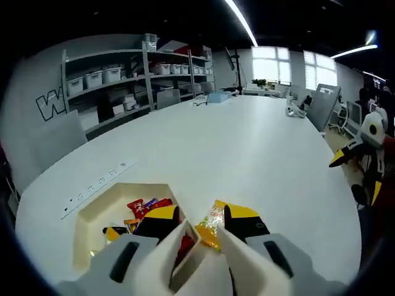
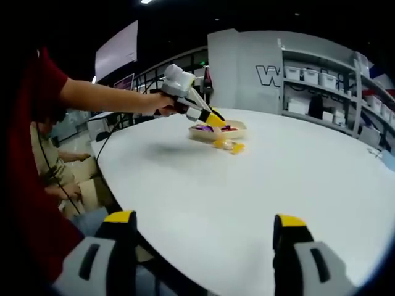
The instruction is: Place the target food into the container with the food tongs after gripping and lifting it, then release it inside without dropping or visibly crushing the food.
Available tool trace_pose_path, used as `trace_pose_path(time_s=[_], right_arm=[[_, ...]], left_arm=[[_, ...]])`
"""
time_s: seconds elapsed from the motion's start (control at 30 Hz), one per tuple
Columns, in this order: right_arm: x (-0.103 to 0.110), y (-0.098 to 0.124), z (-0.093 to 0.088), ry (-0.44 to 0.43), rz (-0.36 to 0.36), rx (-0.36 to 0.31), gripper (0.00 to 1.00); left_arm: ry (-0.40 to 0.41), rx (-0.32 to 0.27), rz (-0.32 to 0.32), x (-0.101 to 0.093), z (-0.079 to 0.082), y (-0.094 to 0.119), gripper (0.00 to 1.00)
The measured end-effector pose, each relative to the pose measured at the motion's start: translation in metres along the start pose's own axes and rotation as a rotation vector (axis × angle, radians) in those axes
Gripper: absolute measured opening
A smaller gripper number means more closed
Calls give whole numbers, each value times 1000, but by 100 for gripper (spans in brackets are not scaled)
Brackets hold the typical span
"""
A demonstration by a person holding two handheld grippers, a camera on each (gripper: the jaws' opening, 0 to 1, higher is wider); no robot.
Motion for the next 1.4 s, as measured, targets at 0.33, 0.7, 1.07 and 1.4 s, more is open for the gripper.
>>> trace_pose_path(time_s=[0.33,0.7,1.07,1.4], right_arm=[[-1,0,-4,-12,-4,10,91],[-2,2,-5,-14,-12,16,91],[3,0,-2,1,5,18,90],[7,-1,0,12,15,7,90]], left_arm=[[-11,5,-86,-13,-1,-16,27],[-1,20,-116,-23,-3,-31,27],[56,56,-121,-35,-11,-14,27],[64,62,-144,-56,-22,4,27]])
Point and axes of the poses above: the point that each gripper's makers call its tool centre point, and the gripper's own axes: y roughly backward along the fingers, x roughly to its left, z roughly out of its top, the point moved 10 cm from there along y, roughly backward along the fingers, and after that the axes turned 8 degrees about x, right-handed, at the moved point
